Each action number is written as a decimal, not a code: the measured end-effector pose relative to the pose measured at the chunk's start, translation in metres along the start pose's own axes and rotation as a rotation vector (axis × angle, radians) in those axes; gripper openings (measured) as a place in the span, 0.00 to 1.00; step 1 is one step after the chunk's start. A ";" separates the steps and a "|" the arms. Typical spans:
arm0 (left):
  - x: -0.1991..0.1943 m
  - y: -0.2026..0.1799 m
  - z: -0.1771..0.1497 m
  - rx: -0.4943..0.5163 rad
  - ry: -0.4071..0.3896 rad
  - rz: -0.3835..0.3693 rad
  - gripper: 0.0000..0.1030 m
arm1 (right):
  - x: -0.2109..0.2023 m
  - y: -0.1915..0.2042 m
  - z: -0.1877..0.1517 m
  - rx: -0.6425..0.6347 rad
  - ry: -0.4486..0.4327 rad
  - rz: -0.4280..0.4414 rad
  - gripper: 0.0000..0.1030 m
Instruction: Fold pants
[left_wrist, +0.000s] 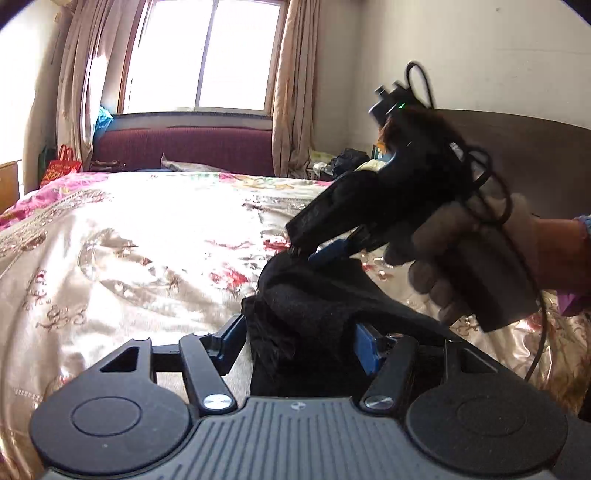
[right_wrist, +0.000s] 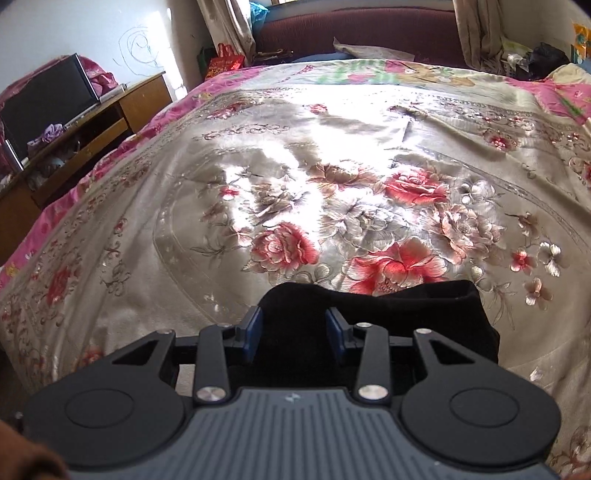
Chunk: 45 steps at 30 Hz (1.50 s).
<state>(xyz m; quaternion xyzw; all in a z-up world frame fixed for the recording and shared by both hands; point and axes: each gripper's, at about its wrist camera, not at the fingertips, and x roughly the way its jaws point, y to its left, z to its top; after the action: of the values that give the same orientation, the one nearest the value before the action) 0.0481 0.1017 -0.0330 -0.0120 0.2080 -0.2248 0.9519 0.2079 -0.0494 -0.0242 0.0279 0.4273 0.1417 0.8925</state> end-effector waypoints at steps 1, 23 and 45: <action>0.005 -0.004 0.002 0.030 -0.012 0.003 0.73 | 0.007 -0.002 0.001 -0.008 0.009 -0.007 0.39; 0.030 -0.029 0.029 0.179 0.049 -0.034 0.75 | -0.072 -0.064 -0.052 0.112 -0.141 0.021 0.44; 0.070 0.006 0.026 0.057 0.309 -0.008 0.92 | -0.073 -0.144 -0.120 0.394 -0.110 0.133 0.54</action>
<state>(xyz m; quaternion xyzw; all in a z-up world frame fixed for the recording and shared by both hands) 0.1183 0.0752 -0.0373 0.0491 0.3452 -0.2338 0.9076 0.1049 -0.2159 -0.0696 0.2378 0.3946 0.1124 0.8804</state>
